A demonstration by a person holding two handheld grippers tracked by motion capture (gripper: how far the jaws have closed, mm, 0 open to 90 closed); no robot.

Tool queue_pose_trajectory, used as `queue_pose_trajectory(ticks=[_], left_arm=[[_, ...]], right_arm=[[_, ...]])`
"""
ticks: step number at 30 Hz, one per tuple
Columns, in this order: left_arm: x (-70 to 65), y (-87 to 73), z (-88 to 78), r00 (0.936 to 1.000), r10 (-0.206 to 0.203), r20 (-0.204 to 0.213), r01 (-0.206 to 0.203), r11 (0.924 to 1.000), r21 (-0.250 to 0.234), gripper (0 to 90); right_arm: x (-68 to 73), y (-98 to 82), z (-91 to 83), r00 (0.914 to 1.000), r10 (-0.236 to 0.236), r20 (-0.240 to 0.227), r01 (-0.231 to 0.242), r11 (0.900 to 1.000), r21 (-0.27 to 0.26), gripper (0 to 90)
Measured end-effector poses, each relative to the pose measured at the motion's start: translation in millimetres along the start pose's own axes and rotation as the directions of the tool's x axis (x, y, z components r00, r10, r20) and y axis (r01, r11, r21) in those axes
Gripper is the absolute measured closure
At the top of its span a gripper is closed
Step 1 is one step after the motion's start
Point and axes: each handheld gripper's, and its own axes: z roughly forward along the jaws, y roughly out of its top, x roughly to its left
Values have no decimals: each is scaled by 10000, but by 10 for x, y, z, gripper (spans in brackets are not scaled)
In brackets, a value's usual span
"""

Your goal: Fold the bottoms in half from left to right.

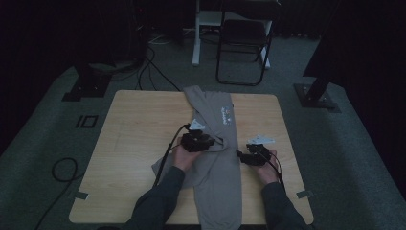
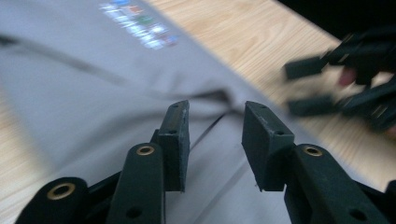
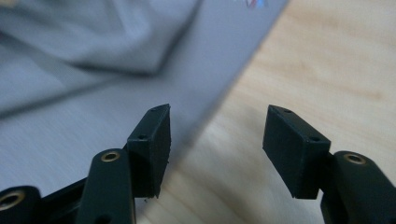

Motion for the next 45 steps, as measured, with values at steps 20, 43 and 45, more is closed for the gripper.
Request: queue_pose_trajectory(ticks=[20, 43, 45], left_arm=[[576, -518, -470, 9800, -864, -1793, 937, 9951, 327, 591], [104, -434, 135, 9896, 538, -1335, -400, 9938, 1037, 612], [123, -438, 136, 9879, 514, -1461, -366, 9941, 1023, 636]], right_arm=[[291, 565, 281, 9998, -27, 210, 27, 10000, 45, 900], [74, 182, 270, 9972, 584, 464, -603, 9974, 403, 875], [81, 186, 287, 9968, 730, 315, -740, 9967, 337, 874]])
